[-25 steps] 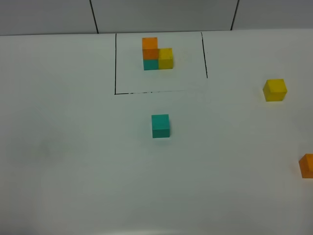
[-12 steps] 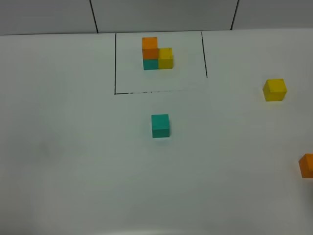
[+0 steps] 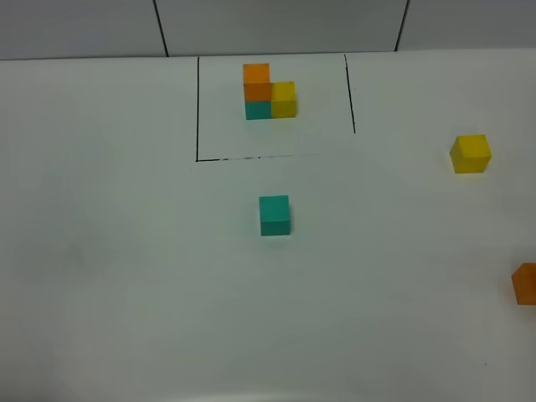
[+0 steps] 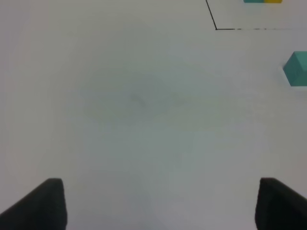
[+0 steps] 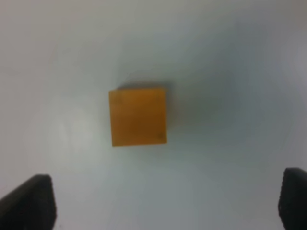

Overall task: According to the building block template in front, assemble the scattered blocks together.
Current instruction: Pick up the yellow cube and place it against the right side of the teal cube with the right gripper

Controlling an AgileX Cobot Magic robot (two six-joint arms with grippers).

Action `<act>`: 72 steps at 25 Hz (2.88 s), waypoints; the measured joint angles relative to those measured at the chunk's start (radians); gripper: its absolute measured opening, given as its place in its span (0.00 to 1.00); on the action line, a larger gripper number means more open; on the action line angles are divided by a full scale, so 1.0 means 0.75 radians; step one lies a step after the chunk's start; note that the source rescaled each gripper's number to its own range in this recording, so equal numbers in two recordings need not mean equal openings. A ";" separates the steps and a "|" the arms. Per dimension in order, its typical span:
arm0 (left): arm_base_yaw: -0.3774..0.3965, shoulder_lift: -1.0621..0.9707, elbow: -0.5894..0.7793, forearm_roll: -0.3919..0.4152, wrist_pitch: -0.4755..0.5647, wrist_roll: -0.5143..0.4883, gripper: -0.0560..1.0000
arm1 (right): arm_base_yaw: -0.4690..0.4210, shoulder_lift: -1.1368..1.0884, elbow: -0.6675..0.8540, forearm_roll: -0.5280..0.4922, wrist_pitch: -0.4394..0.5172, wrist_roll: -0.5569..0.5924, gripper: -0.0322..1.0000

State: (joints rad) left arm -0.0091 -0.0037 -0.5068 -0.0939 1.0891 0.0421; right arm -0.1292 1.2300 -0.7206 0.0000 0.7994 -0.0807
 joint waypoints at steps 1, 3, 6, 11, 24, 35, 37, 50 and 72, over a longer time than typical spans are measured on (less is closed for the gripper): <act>0.000 0.000 0.000 0.000 0.000 0.000 0.84 | 0.000 0.032 -0.022 0.000 -0.007 -0.005 0.90; 0.000 0.000 0.000 0.000 0.000 0.000 0.84 | 0.000 0.100 -0.092 0.013 -0.009 -0.021 0.90; 0.000 0.000 0.000 0.000 0.000 0.000 0.83 | 0.000 0.225 -0.217 0.049 -0.015 -0.065 0.90; 0.000 0.000 0.000 0.000 0.000 0.000 0.83 | 0.014 0.496 -0.436 0.114 -0.033 -0.146 0.90; 0.000 0.000 0.000 0.001 0.000 0.000 0.83 | 0.123 1.098 -1.082 0.127 0.114 -0.157 0.90; 0.000 0.000 0.000 0.001 0.000 0.000 0.83 | 0.123 1.266 -1.238 0.174 0.128 -0.165 0.90; 0.000 0.000 0.000 0.001 0.000 0.000 0.83 | 0.123 1.287 -1.239 0.191 0.127 -0.175 0.90; 0.000 0.000 0.000 0.001 0.000 0.000 0.83 | 0.154 1.343 -1.239 0.210 0.083 -0.173 0.25; 0.000 0.000 0.000 0.003 0.000 0.000 0.83 | 0.625 1.071 -1.061 0.000 0.378 -0.912 0.04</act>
State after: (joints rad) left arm -0.0091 -0.0037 -0.5068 -0.0919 1.0891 0.0421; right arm 0.3398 2.0335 -1.5160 0.0000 1.0827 -0.7649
